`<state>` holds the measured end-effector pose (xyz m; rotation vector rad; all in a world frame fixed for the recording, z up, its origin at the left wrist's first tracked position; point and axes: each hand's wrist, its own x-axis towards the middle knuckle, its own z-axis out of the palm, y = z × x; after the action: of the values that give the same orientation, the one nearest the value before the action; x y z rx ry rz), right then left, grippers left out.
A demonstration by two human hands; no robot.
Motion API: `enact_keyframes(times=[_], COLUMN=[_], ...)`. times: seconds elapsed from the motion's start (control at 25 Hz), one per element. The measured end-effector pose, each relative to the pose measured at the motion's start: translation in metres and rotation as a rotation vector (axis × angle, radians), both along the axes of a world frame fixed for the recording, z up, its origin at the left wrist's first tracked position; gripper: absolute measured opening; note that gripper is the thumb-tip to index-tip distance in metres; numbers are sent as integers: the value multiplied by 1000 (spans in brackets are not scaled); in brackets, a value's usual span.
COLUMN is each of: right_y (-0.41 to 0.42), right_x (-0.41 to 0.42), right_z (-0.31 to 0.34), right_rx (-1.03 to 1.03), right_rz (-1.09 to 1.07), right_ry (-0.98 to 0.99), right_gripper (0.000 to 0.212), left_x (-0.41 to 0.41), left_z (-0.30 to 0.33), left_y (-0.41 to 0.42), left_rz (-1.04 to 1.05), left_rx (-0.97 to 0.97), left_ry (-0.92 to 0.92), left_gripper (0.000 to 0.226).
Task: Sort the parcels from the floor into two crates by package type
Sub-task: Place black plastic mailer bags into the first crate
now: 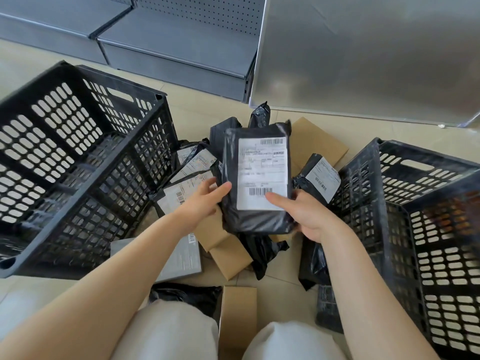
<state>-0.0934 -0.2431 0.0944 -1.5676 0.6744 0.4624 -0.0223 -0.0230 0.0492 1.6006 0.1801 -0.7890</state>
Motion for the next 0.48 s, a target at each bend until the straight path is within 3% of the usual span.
enact_keyframes(times=[0.12,0.28,0.4,0.48], right_y=[35,72,93,106], right_x=[12,22,34,47], right_z=[-4,-16,-19,-17], right_rx=[136,158,147,126], right_rz=[-110,-132,-70,-16], right_ry=[-1,39,12,-28], right_gripper=[32,48,58,51], left_x=[-3,2,12,22], left_z=[6,15,20,29], left_y=[2,18,41,58], left_rz=[6,110,134,197], left_rx=[-239,-236,-211,-188], left_ry=[198,176,39,-37], left_gripper=[59,28,39,45])
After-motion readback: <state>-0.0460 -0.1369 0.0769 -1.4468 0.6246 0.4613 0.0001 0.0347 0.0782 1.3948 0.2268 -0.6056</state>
